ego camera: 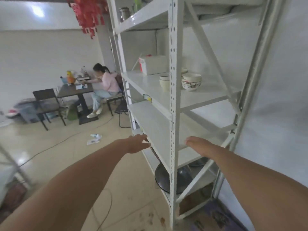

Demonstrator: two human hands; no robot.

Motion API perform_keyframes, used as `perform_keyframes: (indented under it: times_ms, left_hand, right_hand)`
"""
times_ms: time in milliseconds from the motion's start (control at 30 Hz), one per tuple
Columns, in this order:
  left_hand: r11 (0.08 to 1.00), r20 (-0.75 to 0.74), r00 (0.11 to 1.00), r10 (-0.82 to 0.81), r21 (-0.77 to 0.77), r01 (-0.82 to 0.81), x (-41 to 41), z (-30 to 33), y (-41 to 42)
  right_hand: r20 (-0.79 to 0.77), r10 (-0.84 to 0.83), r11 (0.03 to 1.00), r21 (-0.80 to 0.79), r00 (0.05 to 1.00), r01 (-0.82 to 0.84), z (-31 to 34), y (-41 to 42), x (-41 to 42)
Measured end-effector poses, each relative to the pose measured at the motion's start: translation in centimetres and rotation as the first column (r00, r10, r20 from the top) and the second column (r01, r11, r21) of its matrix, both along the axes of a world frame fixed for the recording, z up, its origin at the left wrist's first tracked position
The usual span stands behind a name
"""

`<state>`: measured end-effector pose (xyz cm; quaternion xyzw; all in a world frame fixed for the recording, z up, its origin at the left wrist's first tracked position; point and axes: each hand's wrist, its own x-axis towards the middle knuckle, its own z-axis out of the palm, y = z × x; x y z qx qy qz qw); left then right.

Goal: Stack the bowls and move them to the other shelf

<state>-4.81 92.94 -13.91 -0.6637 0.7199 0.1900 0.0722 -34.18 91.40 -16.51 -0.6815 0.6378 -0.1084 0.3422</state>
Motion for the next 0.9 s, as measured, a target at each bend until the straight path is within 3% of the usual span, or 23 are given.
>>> perform_keyframes:
  times_ms: [200,433,667,900]
  left_hand:
    - [0.981,0.107,0.975,0.195,-0.023,-0.193,12.4,0.6,0.9]
    - [0.96,0.132,0.951,0.278,-0.056,-0.273,22.7,1.8,-0.3]
    - [0.944,0.114,0.938,0.328,-0.065,-0.322,28.0,1.6,-2.0]
    - [0.93,0.084,0.927,0.367,-0.03,-0.365,31.7,-0.3,-8.8]
  right_hand:
    - [-0.005,0.119,0.993,-0.005,0.993,-0.119,0.6,-2.9,10.7]
    - [-0.062,0.223,0.97,-0.089,0.973,-0.228,1.6,-7.1,20.6]
    - [-0.101,0.276,0.952,-0.111,0.956,-0.287,1.6,-11.6,26.9]
    - [-0.166,0.334,0.93,-0.099,0.928,-0.353,0.4,-19.8,31.9]
